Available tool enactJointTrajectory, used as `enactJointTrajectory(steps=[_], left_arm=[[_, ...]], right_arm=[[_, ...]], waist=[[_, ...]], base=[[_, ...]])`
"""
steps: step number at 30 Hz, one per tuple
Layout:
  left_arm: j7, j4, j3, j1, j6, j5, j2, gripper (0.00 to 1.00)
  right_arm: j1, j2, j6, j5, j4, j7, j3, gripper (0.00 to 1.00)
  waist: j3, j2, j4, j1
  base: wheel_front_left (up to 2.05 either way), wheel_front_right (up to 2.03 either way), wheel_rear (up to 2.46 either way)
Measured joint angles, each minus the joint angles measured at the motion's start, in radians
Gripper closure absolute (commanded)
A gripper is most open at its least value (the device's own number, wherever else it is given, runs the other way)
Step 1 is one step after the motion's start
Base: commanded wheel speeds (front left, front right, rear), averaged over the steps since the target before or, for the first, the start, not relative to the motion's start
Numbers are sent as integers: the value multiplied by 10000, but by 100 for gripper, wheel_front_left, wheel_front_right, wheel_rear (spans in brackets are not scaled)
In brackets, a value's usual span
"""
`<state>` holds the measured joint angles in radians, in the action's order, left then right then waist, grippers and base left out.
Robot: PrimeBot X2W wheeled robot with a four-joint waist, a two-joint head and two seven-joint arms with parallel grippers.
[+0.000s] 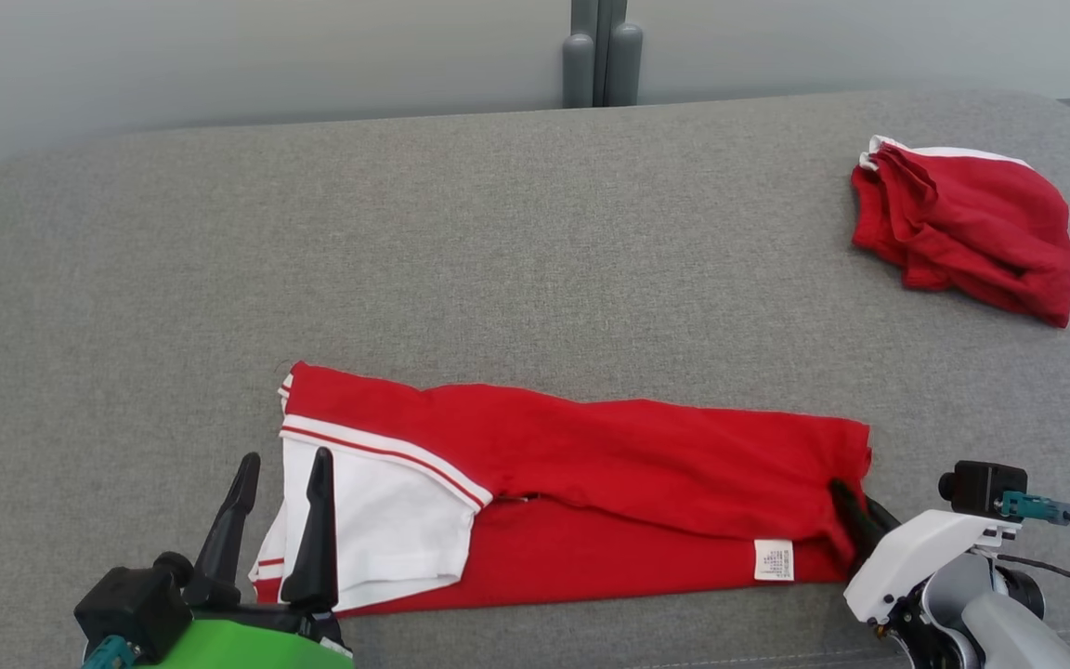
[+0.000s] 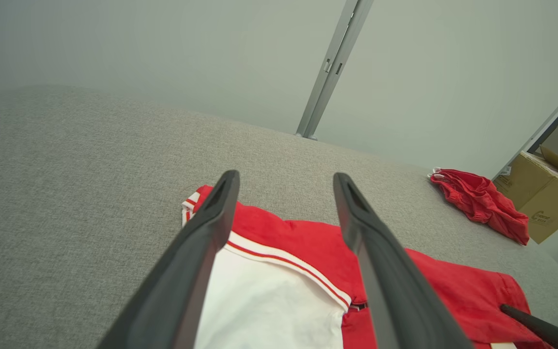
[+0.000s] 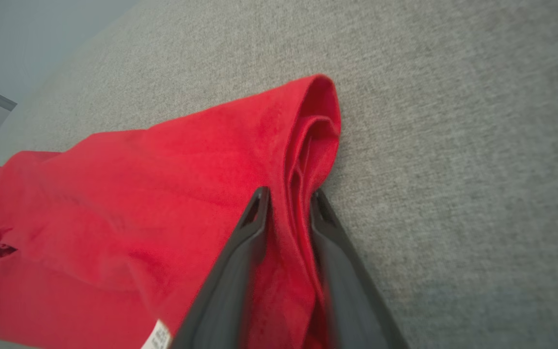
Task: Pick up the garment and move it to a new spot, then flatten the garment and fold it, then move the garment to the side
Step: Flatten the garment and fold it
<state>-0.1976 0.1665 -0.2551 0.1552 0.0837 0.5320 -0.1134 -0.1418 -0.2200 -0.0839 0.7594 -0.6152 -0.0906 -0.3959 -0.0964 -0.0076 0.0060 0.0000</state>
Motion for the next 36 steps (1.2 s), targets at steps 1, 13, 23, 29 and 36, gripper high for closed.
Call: enactJointTrajectory(steps=[1, 13, 23, 29, 36], left_arm=[[0, 6, 8, 0, 21, 0, 0, 0], [-2, 48, 276, 81, 82, -2, 2, 0], [0, 153, 240, 104, 113, -75, 12, 0], [31, 222, 190, 113, 130, -75, 23, 0], [31, 265, 42, 113, 130, -75, 42, 0]], right_arm=[[-28, -2, -42, 0, -19, -50, 10, 100], [-785, -731, -295, -33, -79, -332, 123, 100], [-1511, -2063, -299, -138, -314, -215, 483, 100], [-1887, -2224, -303, -138, -428, 8, 460, 100], [-2055, -1952, -309, -313, -184, 136, -163, 100]], waist=[[-8, 0, -6, 0], [16, 0, -270, 0], [102, 0, -665, 0], [156, 0, -842, 0], [291, 0, -953, 0]], base=[[0, 0, 0], [0, 0, 0], [0, 0, 0], [0, 0, 0], [0, 0, 0]])
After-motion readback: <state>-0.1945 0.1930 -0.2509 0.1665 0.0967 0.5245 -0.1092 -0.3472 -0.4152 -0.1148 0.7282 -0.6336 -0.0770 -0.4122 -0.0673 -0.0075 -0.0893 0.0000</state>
